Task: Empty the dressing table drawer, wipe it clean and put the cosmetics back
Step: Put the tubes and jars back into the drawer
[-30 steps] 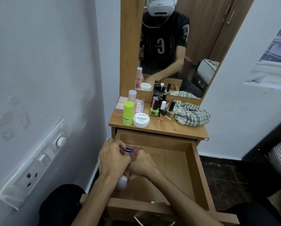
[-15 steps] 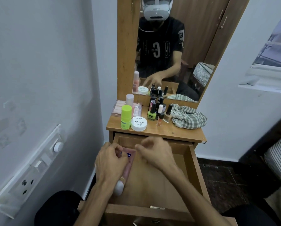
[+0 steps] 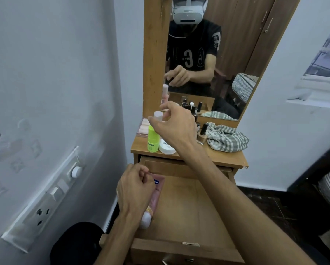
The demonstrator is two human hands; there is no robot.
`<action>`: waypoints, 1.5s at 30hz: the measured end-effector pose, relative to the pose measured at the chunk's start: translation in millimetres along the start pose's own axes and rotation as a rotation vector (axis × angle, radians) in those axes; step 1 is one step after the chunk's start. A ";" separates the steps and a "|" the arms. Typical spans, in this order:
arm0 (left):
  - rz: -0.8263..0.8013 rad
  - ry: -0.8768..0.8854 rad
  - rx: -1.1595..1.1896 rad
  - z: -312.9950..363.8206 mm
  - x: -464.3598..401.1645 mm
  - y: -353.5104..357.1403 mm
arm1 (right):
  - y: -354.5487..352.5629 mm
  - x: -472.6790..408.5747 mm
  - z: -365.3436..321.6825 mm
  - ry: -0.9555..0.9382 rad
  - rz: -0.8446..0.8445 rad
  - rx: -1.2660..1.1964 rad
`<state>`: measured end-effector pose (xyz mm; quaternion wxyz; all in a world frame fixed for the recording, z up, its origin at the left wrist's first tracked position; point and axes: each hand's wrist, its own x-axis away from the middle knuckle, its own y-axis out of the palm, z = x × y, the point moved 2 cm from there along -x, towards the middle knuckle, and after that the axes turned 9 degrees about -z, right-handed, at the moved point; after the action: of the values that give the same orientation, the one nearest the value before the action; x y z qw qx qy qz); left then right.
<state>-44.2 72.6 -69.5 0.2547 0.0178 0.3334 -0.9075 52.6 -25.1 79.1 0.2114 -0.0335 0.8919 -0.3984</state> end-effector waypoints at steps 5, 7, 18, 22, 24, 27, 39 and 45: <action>0.016 0.021 0.032 1.0 0.2 -1.4 | 23.9 15.4 7.9 0.006 0.036 0.195; 0.014 0.022 0.039 2.0 0.6 -1.5 | 30.8 18.4 13.4 0.030 0.030 0.239; -0.003 0.013 -0.017 1.7 2.1 -5.9 | 31.5 35.6 28.1 0.115 -0.003 -0.114; -0.011 0.018 -0.032 3.3 1.4 -5.9 | 13.3 61.4 50.1 0.126 -0.087 -0.258; -0.022 0.025 -0.042 3.1 1.0 -4.4 | 6.3 72.8 66.4 0.140 -0.151 -0.285; -0.036 0.008 -0.034 2.2 2.0 -3.7 | 4.3 85.2 90.0 0.186 -0.236 -0.223; -0.027 -0.080 0.066 1.8 1.0 -8.3 | 23.4 141.4 96.5 0.150 -0.734 -0.228; -0.051 -0.218 0.252 -0.6 -1.4 -10.6 | 43.2 155.3 69.2 0.032 -0.806 -0.129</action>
<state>-48.1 80.5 -63.3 0.2622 -0.0575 0.1877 -0.9448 -55.8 -79.3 -47.7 0.0221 -0.3872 0.8337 -0.3931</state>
